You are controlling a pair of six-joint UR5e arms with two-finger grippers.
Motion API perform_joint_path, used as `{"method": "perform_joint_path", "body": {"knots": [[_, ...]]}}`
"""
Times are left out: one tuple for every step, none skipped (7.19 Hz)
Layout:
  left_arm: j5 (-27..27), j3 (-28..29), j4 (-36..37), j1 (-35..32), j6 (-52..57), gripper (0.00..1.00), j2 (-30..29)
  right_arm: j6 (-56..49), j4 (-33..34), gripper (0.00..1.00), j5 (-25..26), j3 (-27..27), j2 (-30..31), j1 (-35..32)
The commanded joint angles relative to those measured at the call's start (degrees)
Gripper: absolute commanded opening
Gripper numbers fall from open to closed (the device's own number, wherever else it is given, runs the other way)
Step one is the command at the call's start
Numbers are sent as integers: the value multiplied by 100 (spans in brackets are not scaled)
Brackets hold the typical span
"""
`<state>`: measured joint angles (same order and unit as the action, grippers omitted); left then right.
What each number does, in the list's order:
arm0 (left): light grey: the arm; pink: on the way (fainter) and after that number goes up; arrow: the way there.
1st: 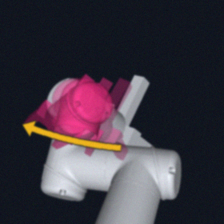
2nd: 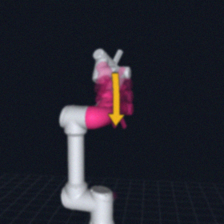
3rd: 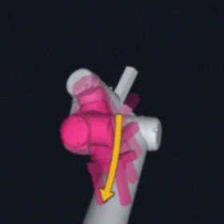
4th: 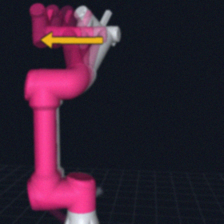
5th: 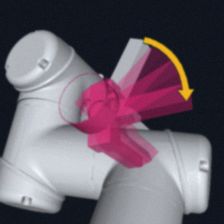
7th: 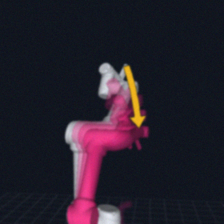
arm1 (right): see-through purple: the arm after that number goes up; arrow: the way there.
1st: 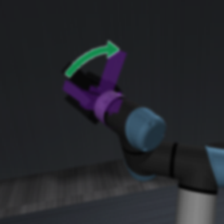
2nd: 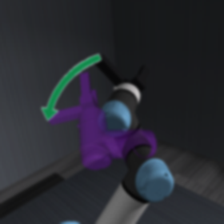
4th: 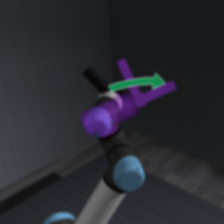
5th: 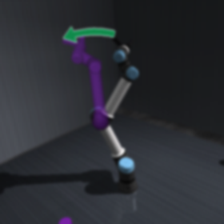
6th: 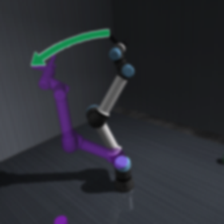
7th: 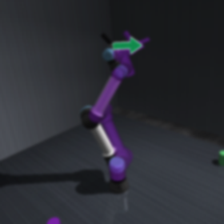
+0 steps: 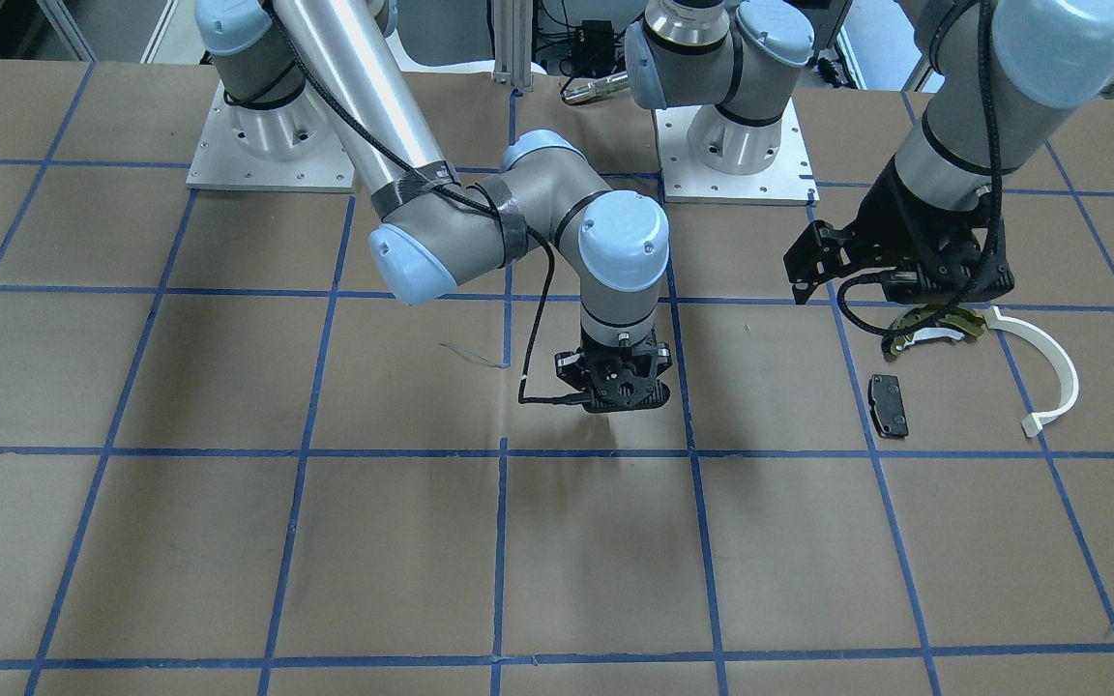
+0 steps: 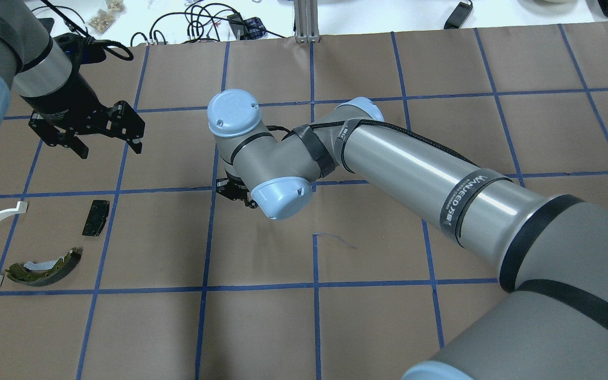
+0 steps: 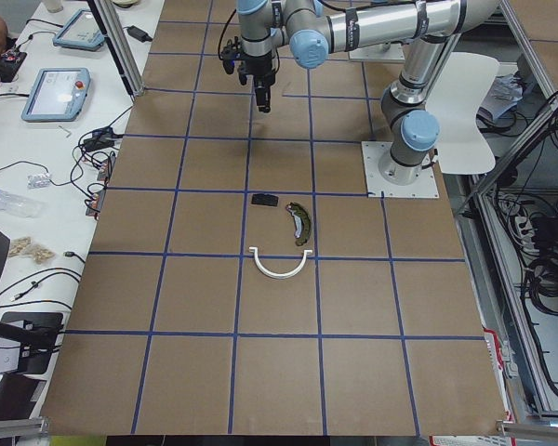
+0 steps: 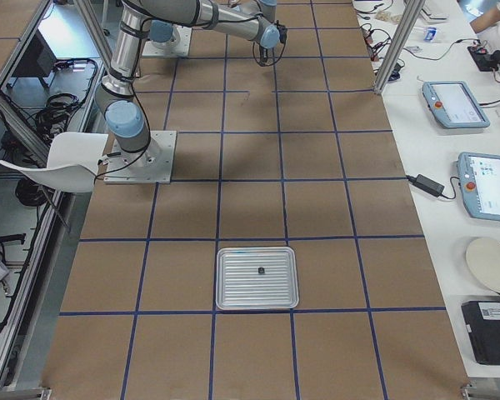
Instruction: Place bearing gear from tray to pile
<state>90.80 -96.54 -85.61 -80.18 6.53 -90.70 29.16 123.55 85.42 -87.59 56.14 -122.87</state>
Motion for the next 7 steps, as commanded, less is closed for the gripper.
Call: {"method": "perform_joint_path", "body": {"knots": [[-1, -57, 1, -6, -2, 100, 0, -521, -93, 100, 71, -91, 290, 322], [-1, -58, 1, -7, -2, 100, 52, -769, -955, 100, 36, -143, 788, 900], [-9, -58, 27, -7, 15, 100, -34, -1337, -1651, 100, 97, -257, 1324, 1558], [-18, -84, 166, -7, -20, 100, -148, -1465, -2024, 100, 115, -423, 1877, 2226], [-36, -180, 498, -59, -55, 100, -280, -1501, -2193, 100, 341, -556, 2414, 2859], [-97, -381, 885, -198, -107, 100, -438, -1545, -2473, 100, 779, -574, 2593, 3518], [-89, -644, 1471, -557, -117, 100, -605, -1597, -2833, 100, 766, -575, 2604, 4221]]}}
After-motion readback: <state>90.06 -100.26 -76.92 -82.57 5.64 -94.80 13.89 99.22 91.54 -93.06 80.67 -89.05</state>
